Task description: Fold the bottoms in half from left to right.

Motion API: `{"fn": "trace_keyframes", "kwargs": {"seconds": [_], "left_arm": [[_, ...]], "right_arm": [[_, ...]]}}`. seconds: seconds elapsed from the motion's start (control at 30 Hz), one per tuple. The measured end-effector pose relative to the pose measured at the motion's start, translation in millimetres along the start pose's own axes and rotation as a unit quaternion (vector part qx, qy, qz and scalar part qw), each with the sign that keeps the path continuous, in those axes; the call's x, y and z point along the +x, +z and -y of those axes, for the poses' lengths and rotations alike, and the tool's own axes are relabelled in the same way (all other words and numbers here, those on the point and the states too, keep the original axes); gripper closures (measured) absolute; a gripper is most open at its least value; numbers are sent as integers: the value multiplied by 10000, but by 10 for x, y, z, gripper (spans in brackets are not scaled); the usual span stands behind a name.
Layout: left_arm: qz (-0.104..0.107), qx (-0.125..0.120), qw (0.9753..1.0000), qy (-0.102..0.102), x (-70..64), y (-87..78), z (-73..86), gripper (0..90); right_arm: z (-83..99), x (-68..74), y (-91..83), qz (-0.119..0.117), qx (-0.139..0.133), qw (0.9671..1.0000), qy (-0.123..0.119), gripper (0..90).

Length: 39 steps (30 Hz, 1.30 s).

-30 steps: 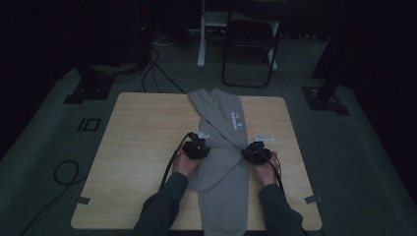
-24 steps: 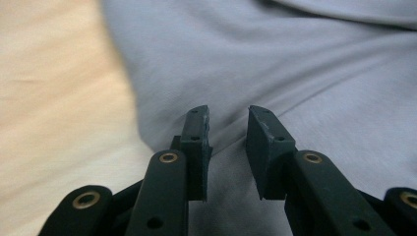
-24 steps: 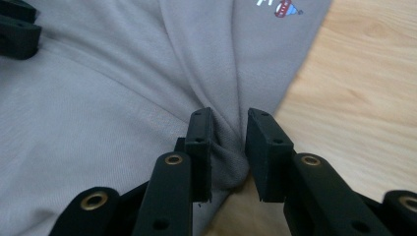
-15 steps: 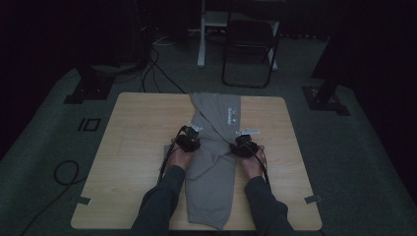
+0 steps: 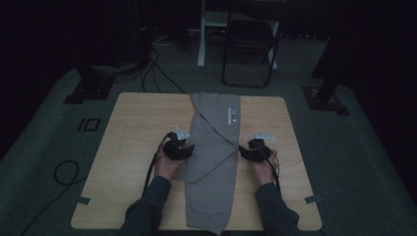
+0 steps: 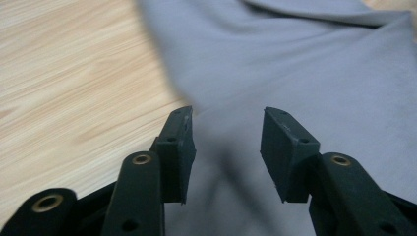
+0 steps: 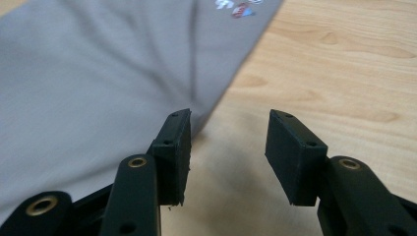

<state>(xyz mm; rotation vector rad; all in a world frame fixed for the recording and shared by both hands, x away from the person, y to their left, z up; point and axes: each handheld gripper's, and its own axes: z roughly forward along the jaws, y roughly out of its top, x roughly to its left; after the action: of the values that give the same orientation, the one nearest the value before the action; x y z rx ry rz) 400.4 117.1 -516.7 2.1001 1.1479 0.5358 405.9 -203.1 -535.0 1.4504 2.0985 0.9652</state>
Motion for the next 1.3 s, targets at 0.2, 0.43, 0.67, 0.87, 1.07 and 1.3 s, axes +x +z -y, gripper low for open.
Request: {"fn": "trace_keyframes", "kwargs": {"seconds": [0.2,0.43,0.67,0.87,1.07,1.3], "left_arm": [[-294,185,9983,-461,368,-98,201,490],[-144,446,9958,-792,474,68,259,457],[-269,476,9963,-658,387,97,285,587],[-206,396,9973,-588,321,44,300,804],[261,-28,9991,-344,69,-229,263,830],[929,-337,9951,-40,-387,-463,376,827]], "right_arm": [[265,34,-188,-199,55,9993,-321,514],[374,-62,-291,-171,-25,9998,-129,514],[409,-82,-335,-170,-71,9998,-95,514],[442,-121,-350,-155,-53,9999,-15,517],[473,-130,-337,-150,-7,9999,-19,520],[486,-79,-393,-192,-62,9997,-128,527]]}}
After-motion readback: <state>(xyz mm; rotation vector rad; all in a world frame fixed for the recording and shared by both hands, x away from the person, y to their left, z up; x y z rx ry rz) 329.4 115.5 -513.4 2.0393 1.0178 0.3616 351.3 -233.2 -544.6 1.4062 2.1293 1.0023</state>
